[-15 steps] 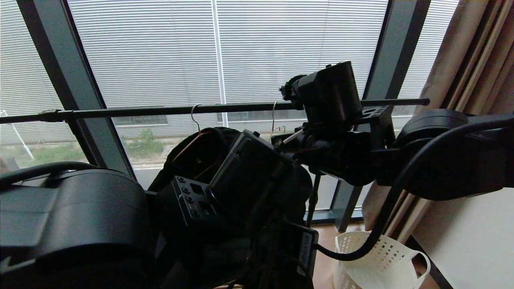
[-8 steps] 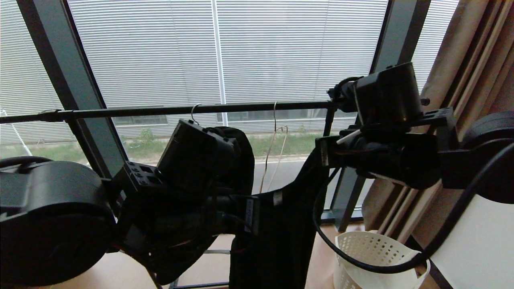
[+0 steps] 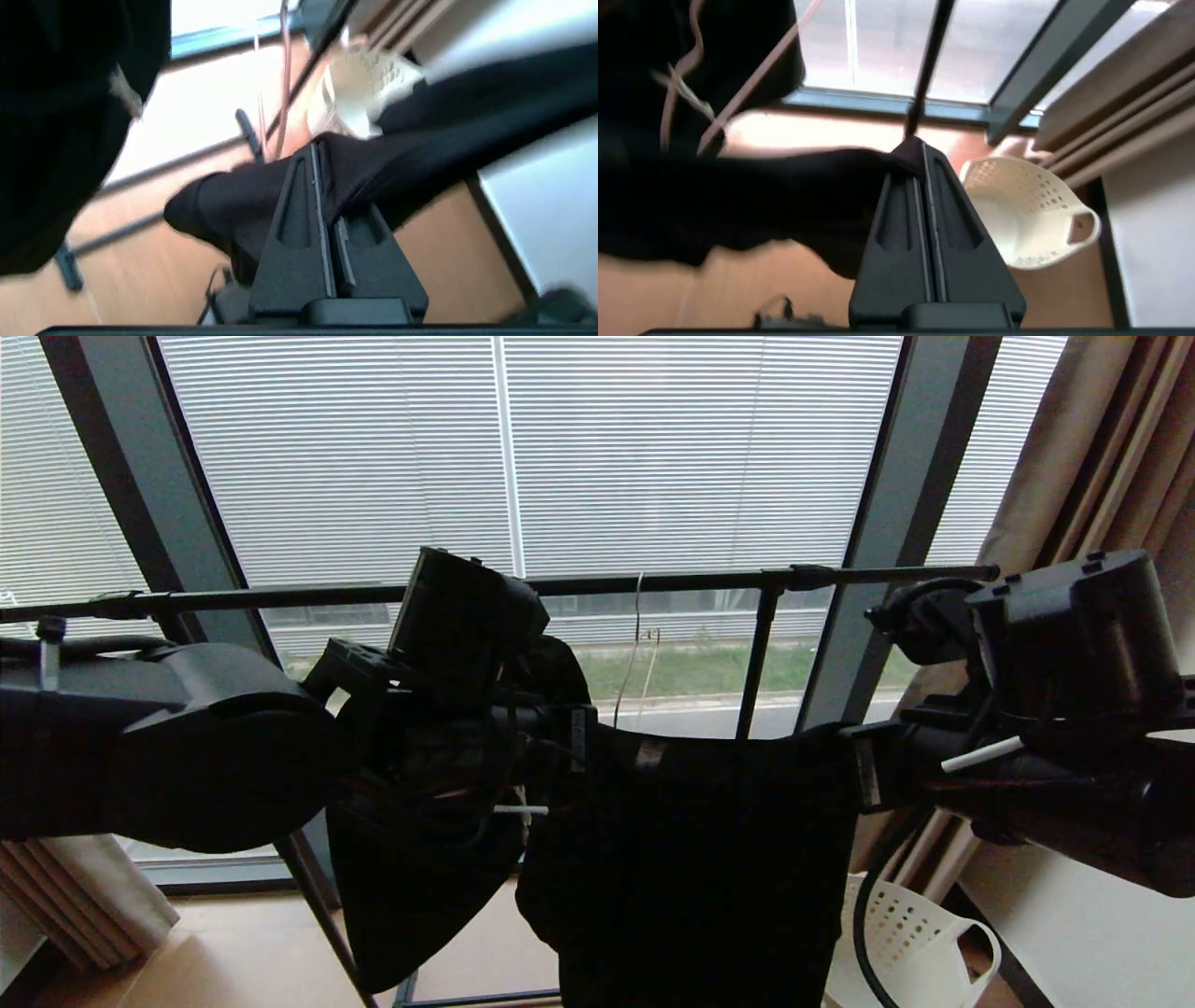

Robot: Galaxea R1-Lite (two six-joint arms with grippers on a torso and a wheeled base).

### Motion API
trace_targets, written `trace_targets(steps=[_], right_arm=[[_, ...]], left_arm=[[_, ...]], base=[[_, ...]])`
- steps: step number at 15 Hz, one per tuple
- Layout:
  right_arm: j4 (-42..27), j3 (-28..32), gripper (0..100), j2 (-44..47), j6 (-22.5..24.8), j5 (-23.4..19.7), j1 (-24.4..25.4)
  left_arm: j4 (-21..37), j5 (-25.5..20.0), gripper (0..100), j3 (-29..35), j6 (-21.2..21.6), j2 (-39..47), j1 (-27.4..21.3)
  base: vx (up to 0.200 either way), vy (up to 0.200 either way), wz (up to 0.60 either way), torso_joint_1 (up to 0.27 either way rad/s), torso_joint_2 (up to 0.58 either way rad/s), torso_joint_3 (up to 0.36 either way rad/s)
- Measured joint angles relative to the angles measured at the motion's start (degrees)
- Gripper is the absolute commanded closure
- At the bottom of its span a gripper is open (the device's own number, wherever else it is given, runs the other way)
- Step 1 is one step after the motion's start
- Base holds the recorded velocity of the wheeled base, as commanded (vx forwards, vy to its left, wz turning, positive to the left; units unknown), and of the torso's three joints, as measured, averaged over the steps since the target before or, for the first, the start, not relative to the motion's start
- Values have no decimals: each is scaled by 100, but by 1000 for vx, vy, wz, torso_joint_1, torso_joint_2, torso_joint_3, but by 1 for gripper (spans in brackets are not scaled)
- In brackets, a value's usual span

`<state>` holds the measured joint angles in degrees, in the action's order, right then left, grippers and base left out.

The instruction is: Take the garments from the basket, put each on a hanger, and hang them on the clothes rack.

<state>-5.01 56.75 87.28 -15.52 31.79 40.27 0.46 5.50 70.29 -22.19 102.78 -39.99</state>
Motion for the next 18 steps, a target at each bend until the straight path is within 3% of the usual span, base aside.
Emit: trace_targets(steps=[4, 8, 9, 11, 14, 18], right_arm=[[44, -334, 100, -173, -2, -34, 5], [59, -363, 100, -189, -11, -56, 6], [48, -377, 0, -189, -11, -60, 5], [39, -562, 0, -200, 102, -141, 6], [122, -1089, 0, -280, 505, -798, 5], [1527, -1836, 0, -474, 1509, -2014, -22]], left_arm=[[32, 2, 100, 562, 111, 290, -108], [35, 2, 100, 685, 112, 386, -141], [35, 0, 100, 727, 112, 394, -149], [38, 2, 100, 901, 128, 414, -194], [132, 40, 100, 1267, 205, 510, -286], [262, 84, 100, 1518, 216, 581, -343]], base=[[0, 0, 0, 0, 0, 0], [0, 0, 0, 0, 0, 0], [0, 0, 0, 0, 0, 0], [0, 0, 0, 0, 0, 0], [0, 0, 0, 0, 0, 0], [0, 0, 0, 0, 0, 0]])
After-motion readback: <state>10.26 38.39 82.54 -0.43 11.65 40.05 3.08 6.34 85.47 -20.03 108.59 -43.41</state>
